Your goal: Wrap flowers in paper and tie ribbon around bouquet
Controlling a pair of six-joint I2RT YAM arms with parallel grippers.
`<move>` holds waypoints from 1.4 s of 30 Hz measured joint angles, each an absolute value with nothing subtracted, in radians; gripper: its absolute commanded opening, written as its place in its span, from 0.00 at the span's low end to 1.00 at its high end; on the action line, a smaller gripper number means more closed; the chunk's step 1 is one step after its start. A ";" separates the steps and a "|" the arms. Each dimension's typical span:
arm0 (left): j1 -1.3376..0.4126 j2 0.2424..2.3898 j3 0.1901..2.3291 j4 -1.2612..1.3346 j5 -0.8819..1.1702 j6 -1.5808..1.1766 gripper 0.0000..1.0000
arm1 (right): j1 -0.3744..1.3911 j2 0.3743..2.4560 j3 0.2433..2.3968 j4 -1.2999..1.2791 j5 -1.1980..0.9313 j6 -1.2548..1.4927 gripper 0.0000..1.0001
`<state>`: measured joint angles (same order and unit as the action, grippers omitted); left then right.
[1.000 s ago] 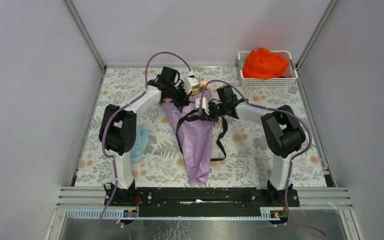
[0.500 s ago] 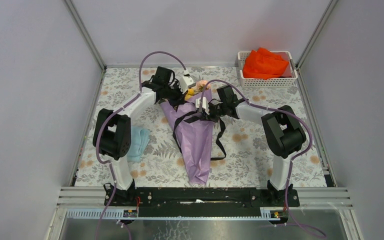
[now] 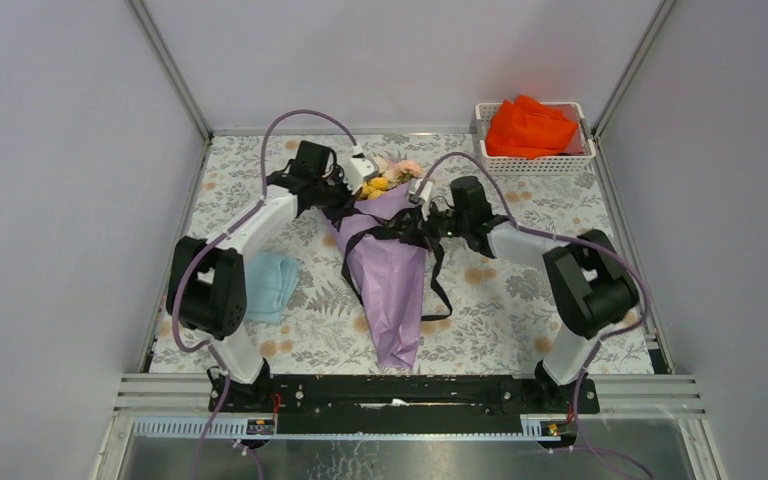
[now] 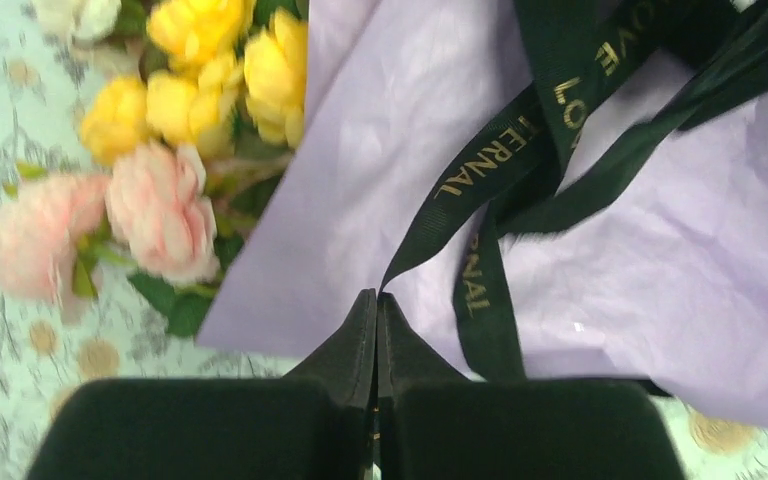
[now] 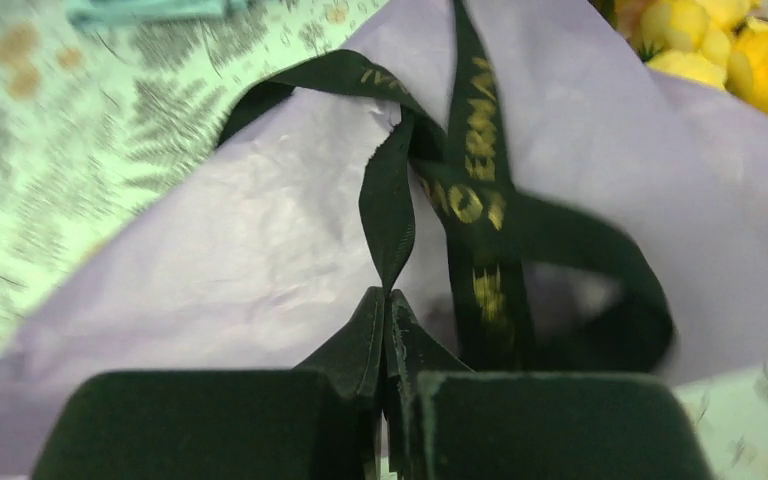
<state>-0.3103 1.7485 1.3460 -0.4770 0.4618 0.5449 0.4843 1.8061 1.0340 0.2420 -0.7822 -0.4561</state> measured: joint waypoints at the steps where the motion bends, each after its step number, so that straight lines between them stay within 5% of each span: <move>1: -0.304 1.725 1.326 -0.482 0.461 0.537 0.00 | 0.480 1.756 0.976 0.296 -0.768 -0.353 0.00; 12: -0.173 1.549 1.088 -0.668 0.445 0.541 0.00 | 0.096 1.476 0.676 0.519 -0.556 0.402 0.00; 21: 0.166 1.545 1.038 -0.714 0.303 0.600 0.00 | -0.344 1.470 0.468 0.643 -0.418 0.745 0.00; 31: 0.491 1.552 1.054 -0.684 0.098 0.689 0.00 | -0.597 1.382 0.367 0.624 -0.224 0.846 0.00; 42: 0.559 1.606 1.136 -0.596 0.062 0.700 0.00 | -0.613 1.352 0.366 0.558 -0.170 0.770 0.00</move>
